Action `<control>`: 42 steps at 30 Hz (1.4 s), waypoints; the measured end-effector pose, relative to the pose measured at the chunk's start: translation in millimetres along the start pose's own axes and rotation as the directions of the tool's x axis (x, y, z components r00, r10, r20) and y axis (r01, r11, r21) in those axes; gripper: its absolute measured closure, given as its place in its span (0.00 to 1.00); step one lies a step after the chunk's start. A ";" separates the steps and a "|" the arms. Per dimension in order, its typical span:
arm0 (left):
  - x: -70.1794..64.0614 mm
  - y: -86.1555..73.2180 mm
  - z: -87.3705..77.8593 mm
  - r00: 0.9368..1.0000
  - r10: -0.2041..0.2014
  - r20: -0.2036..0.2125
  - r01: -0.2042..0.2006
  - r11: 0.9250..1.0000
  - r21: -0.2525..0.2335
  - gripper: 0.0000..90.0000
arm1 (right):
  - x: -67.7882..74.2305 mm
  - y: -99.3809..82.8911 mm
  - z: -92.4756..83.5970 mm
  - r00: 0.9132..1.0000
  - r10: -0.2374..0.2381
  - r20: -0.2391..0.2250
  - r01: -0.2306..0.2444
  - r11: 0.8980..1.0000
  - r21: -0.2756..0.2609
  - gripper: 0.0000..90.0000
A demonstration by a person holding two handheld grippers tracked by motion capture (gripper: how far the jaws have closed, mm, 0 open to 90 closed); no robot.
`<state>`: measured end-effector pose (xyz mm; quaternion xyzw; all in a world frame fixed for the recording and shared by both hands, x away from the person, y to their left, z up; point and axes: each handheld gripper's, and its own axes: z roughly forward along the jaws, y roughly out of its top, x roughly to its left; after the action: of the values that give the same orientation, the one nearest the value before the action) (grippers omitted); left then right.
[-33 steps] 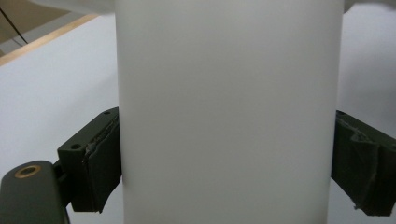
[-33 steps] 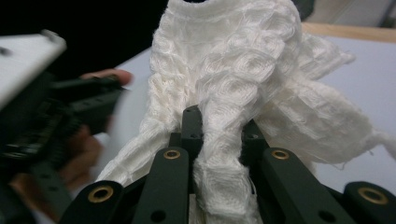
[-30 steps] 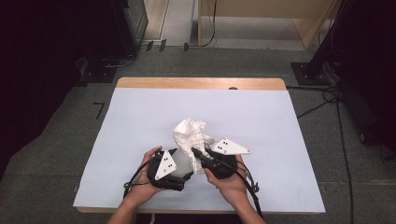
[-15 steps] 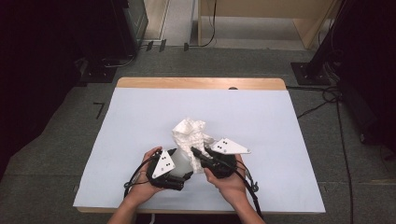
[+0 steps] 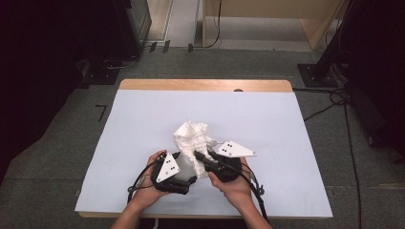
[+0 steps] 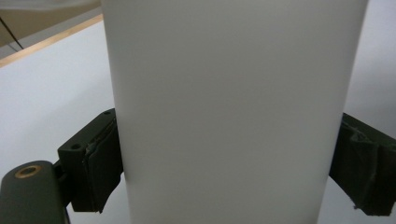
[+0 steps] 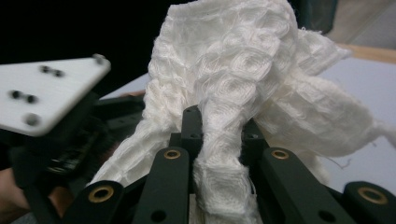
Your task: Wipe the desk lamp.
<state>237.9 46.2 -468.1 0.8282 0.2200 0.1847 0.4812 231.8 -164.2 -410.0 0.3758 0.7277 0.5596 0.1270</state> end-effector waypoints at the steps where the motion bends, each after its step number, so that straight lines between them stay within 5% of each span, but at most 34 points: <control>1: -0.9 0.2 0.2 1.000 0.001 0.004 -0.001 1.000 -0.003 0.10 | 2.5 1.9 1.4 1.000 -0.014 -0.007 0.014 1.000 -0.002 0.87; 6: -0.9 0.6 2.9 1.000 0.011 -0.005 -0.011 1.000 -0.020 0.10 | -12.0 1.4 4.1 0.995 -0.015 0.102 0.014 1.000 0.015 0.87; 8: 3.0 1.6 3.7 0.999 -0.020 -0.048 0.018 0.998 -0.052 0.10 | -21.3 0.4 -1.1 0.990 0.024 0.137 -0.024 1.000 -0.002 0.87; 11: 13.7 2.0 5.0 0.989 -0.097 -0.108 0.085 0.991 -0.105 0.10 | -31.1 1.6 -12.8 0.985 0.045 0.167 -0.037 0.998 -0.054 0.87; 17: 23.4 -9.2 9.0 0.967 -0.154 -0.203 0.127 0.982 -0.139 0.10 | -43.9 -3.8 -24.7 0.970 0.016 0.244 0.004 0.997 -0.082 0.87; 20: 24.6 -11.2 10.7 0.962 -0.167 -0.215 0.138 0.980 -0.144 0.10 | -52.2 -12.3 -23.2 0.963 0.035 0.268 -0.014 0.997 -0.079 0.87; 26: 21.2 -13.0 12.7 0.969 -0.139 -0.203 0.120 0.987 -0.106 0.09 | -62.9 -26.2 -19.7 0.958 0.044 0.282 -0.027 0.997 -0.067 0.87; 37: 28.8 -20.8 -4.2 0.973 -0.186 -0.139 0.175 0.981 -0.084 0.07 | -66.9 -37.6 -15.3 0.961 0.038 0.274 -0.029 0.999 -0.036 0.86; 42: 28.6 -23.7 -10.4 0.978 -0.166 -0.128 0.159 0.985 -0.064 0.05 | -69.7 -41.0 -14.5 0.963 0.053 0.266 -0.046 0.998 -0.034 0.86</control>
<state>252.0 79.6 -481.4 0.7802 0.3137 0.2052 0.5008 254.2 -226.4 -458.8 0.4639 0.6867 0.5168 0.2147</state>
